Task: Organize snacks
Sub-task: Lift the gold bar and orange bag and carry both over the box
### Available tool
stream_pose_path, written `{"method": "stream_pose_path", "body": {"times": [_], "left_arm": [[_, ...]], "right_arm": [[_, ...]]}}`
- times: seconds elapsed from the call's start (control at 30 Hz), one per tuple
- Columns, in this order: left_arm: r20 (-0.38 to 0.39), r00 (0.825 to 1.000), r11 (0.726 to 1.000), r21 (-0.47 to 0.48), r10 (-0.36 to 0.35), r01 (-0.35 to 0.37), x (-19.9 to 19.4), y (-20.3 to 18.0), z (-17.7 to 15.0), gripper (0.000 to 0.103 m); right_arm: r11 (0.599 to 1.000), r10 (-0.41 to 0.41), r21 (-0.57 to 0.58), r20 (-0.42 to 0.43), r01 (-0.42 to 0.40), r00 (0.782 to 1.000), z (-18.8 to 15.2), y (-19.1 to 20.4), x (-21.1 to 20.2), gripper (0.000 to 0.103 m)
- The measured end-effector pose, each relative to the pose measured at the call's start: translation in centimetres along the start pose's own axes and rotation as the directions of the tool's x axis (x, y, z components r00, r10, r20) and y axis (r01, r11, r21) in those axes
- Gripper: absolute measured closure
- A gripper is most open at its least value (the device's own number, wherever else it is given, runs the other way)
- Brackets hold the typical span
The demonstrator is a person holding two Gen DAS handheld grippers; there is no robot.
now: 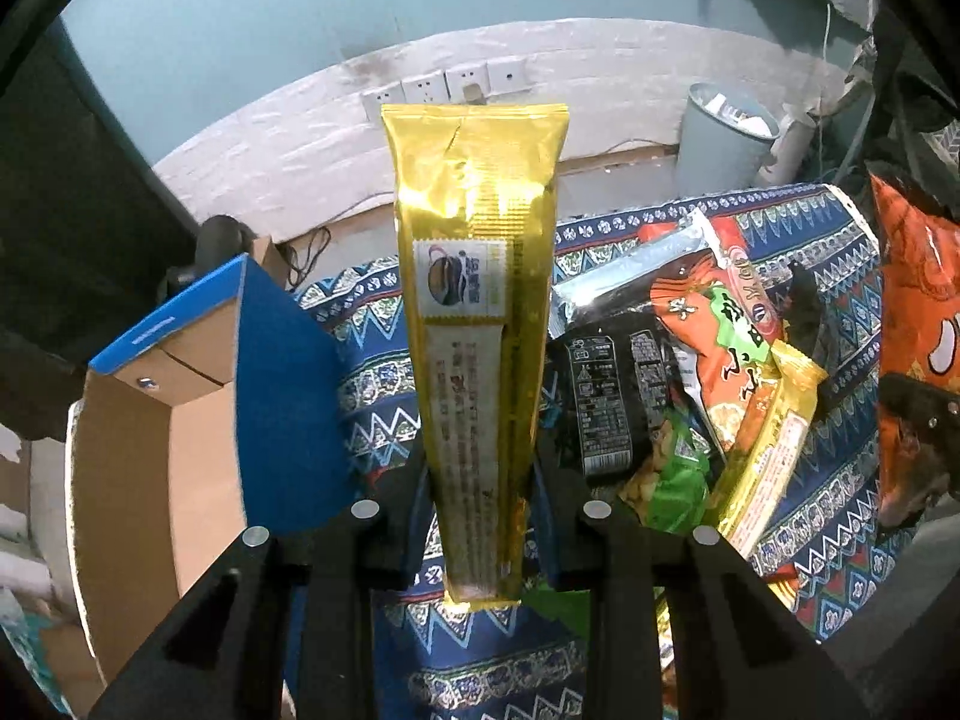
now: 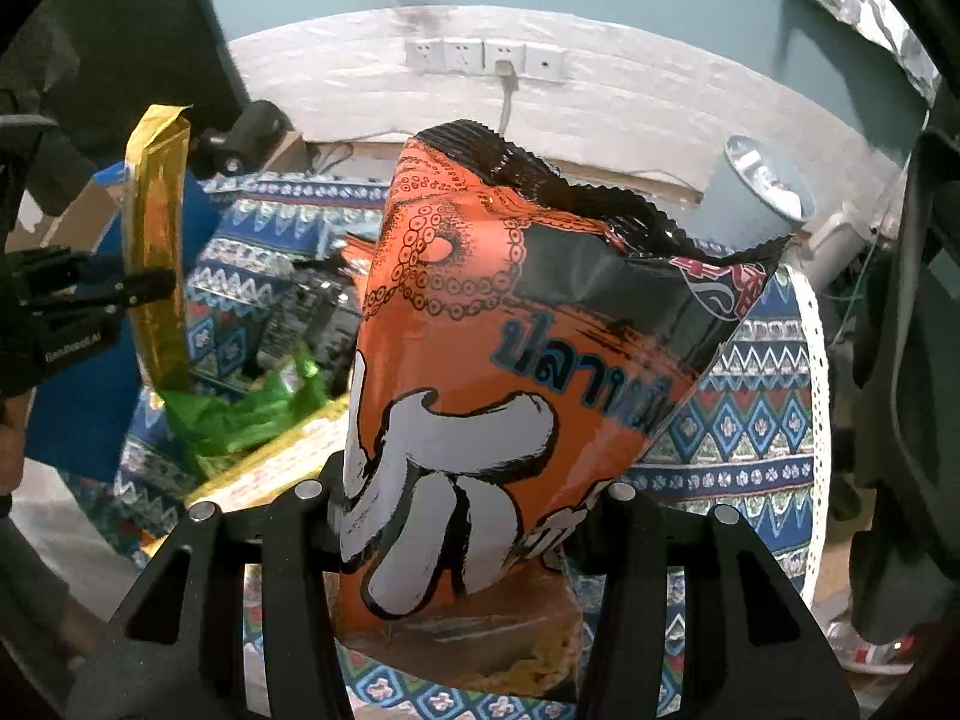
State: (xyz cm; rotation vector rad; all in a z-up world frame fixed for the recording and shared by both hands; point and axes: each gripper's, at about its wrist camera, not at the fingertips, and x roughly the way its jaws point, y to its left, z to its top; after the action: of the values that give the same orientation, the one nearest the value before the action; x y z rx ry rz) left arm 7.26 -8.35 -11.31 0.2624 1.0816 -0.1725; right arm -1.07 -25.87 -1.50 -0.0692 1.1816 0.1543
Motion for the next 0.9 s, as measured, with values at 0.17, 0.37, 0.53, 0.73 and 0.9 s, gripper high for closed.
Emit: {"method": "stream_pose_path", "body": {"times": [0.17,0.37,0.53,0.73,0.9], "left_arm": [[0.041,0.999,1.000,0.013,0.015,-0.015,-1.9,0.4,-0.6,0.074],[0.079,0.997,1.000,-0.003,-0.019,0.020,-4.5,0.9,-0.8,0.074],[0.127,0.992,1.000,-0.011,-0.027,0.029,-6.7,1.5,-0.6,0.074],[0.169,0.985,0.998,-0.046,-0.044,0.052,-9.4,2.9,-0.4,0.074],[0.202,0.978,0.995,-0.082,-0.045,0.063,-11.4,4.8,-0.7,0.074]], "right_arm": [[1.000,0.016,-0.024,0.024,-0.015,1.000,0.6,1.3,-1.0,0.054],[0.998,0.038,-0.050,0.049,-0.035,0.998,1.5,3.1,-2.0,0.054],[0.996,0.059,-0.073,0.074,-0.054,0.995,2.6,4.8,-2.8,0.054],[0.991,0.085,-0.108,0.107,-0.074,0.991,4.1,7.1,-3.8,0.054],[0.986,0.106,-0.145,0.127,-0.087,0.986,5.3,9.2,-4.4,0.054]]}}
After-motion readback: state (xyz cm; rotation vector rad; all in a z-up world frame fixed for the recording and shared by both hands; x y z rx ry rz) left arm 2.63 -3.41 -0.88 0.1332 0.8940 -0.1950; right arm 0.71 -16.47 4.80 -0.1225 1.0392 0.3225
